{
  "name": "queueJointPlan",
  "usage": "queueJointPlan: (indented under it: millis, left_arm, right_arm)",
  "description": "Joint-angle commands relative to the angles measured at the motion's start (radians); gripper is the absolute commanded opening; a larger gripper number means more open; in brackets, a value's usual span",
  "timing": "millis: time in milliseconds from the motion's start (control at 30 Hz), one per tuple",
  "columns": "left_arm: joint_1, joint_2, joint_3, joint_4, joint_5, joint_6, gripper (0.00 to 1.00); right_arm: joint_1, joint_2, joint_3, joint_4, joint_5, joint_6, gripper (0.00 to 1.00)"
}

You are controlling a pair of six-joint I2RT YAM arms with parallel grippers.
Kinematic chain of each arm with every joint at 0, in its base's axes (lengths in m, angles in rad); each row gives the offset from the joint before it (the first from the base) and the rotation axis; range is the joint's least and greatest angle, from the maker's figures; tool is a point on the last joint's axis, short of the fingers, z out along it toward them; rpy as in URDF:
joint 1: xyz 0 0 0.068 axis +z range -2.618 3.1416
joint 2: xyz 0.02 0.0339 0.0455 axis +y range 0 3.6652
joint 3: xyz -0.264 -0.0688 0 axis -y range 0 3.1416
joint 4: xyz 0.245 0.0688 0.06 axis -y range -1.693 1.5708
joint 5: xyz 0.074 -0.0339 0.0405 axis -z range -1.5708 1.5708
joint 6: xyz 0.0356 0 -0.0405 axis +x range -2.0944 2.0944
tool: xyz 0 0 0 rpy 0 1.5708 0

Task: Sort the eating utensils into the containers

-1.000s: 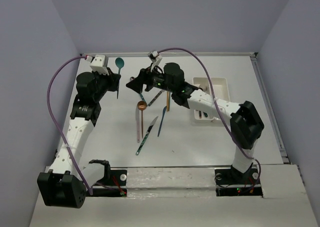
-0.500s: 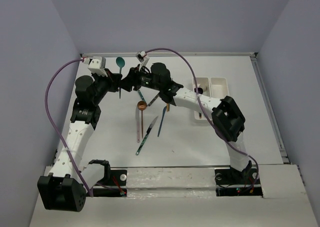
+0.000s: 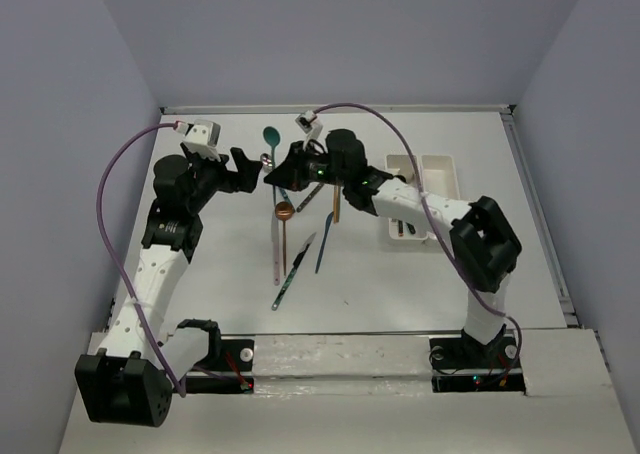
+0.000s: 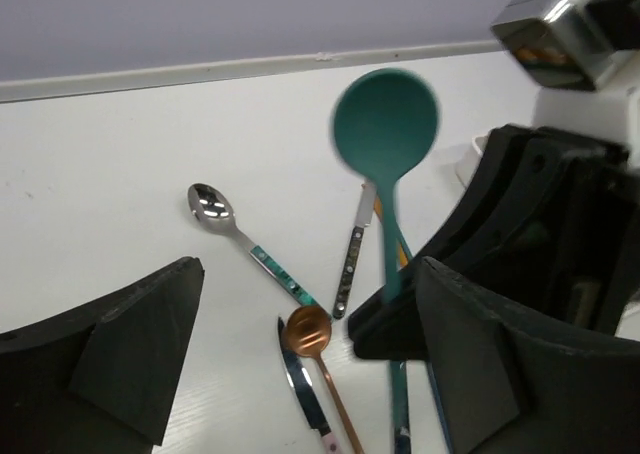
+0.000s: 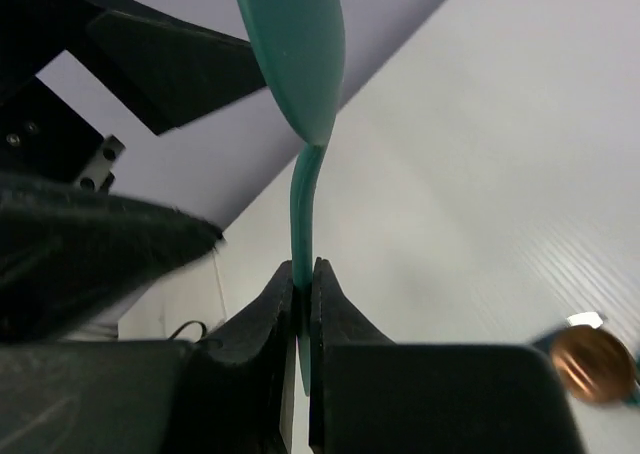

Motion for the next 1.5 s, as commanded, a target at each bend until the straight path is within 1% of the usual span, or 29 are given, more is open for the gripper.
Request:
queueJointPlan:
  millis: [0,33,67,100,133,167,200,267,300,400,433,500,700,800,867,900,933,967,1033,1133,1233,1267,1300,1333,1367,1433,1467]
  left_arm:
    - [0.0,-0.057,0.035,-0.055,-0.024,0.154,0.99]
    - [0.0,-0.06,0.03,-0.066,-0.047,0.171,0.99]
    - [0.0,-0.058,0.027,-0.087,-0.101,0.186,0.99]
    - [0.005,-0.049,0.02,-0.102,-0.124,0.221,0.99]
    - [0.005,-0.049,0.02,-0.103,-0.138,0.222,0.99]
    - [0.011,-0.032,0.012,-0.113,-0.155,0.26,0.99]
    - [0.015,-0.025,0.007,-0.115,-0.19,0.272,0.99]
    - [0.026,0.001,-0.008,-0.116,-0.215,0.301,0.99]
    - [0.032,0.011,-0.011,-0.116,-0.229,0.307,0.99]
    - [0.057,0.038,-0.016,-0.126,-0.226,0.318,0.99]
    - [0.063,0.043,-0.019,-0.129,-0.221,0.318,0.99]
    - [0.077,0.043,-0.02,-0.136,-0.198,0.318,0.99]
    - [0.087,0.015,-0.028,-0.126,-0.18,0.317,0.99]
    - [0.089,0.011,-0.031,-0.124,-0.166,0.317,0.99]
    - [0.089,0.012,-0.033,-0.124,-0.161,0.317,0.99]
    - [0.089,0.015,-0.033,-0.124,-0.158,0.317,0.99]
    - [0.091,0.014,-0.033,-0.126,-0.155,0.317,0.99]
    - [0.089,0.015,-0.033,-0.126,-0.152,0.317,0.99]
    - [0.091,0.011,-0.033,-0.127,-0.149,0.317,0.99]
    - [0.089,0.005,-0.033,-0.129,-0.143,0.318,0.99]
    - [0.091,0.0,-0.033,-0.123,-0.137,0.317,0.99]
    - [0.089,0.0,-0.036,-0.118,-0.138,0.317,0.99]
    - [0.089,0.002,-0.036,-0.118,-0.138,0.317,0.99]
    - [0.116,0.005,-0.036,-0.116,-0.14,0.317,0.99]
    - [0.118,0.008,-0.037,-0.118,-0.141,0.315,0.99]
    - [0.123,0.009,-0.037,-0.119,-0.143,0.312,0.99]
    - [0.129,0.008,-0.039,-0.119,-0.141,0.314,0.99]
  right_arm:
    - [-0.205,-0.266,-0.178,-0.163,0.034,-0.061,0.0]
    - [-0.242,-0.308,-0.269,-0.2,0.04,-0.075,0.0]
    - [-0.306,-0.346,-0.305,-0.301,0.082,-0.124,0.0]
    - [-0.351,-0.41,-0.348,-0.446,0.176,-0.202,0.0]
    - [-0.351,-0.431,-0.348,-0.447,0.177,-0.203,0.0]
    - [-0.37,-0.441,-0.367,-0.511,0.309,-0.266,0.0]
    - [-0.411,-0.443,-0.371,-0.615,0.355,-0.29,0.0]
    - [-0.451,-0.414,-0.382,-0.686,0.418,-0.317,0.0]
    - [-0.481,-0.4,-0.388,-0.714,0.419,-0.322,0.0]
    - [-0.503,-0.348,-0.396,-0.713,0.418,-0.312,0.0]
    - [-0.503,-0.324,-0.393,-0.714,0.465,-0.305,0.0]
    - [-0.503,-0.308,-0.388,-0.714,0.482,-0.296,0.0]
    - [-0.503,-0.311,-0.4,-0.71,0.528,-0.281,0.0]
    - [-0.503,-0.326,-0.428,-0.711,0.56,-0.281,0.03]
    - [-0.512,-0.342,-0.439,-0.711,0.553,-0.282,0.08]
    - [-0.512,-0.343,-0.437,-0.711,0.539,-0.284,0.14]
    - [-0.512,-0.342,-0.434,-0.713,0.524,-0.287,0.23]
    - [-0.512,-0.34,-0.43,-0.714,0.512,-0.288,0.37]
    - [-0.512,-0.348,-0.41,-0.734,0.508,-0.293,0.49]
    - [-0.512,-0.386,-0.375,-0.777,0.548,-0.287,0.52]
    - [-0.436,-0.475,-0.335,-0.791,0.623,-0.261,0.55]
    - [-0.349,-0.506,-0.321,-0.792,0.696,-0.25,0.56]
    - [-0.298,-0.509,-0.301,-0.792,0.727,-0.246,0.56]
    - [-0.249,-0.504,-0.281,-0.791,0.752,-0.241,0.56]
    - [-0.156,-0.489,-0.232,-0.791,0.761,-0.226,0.56]
    - [-0.073,-0.394,-0.178,-0.78,0.739,-0.219,0.56]
    - [-0.036,-0.348,-0.111,-0.78,0.729,-0.219,0.56]
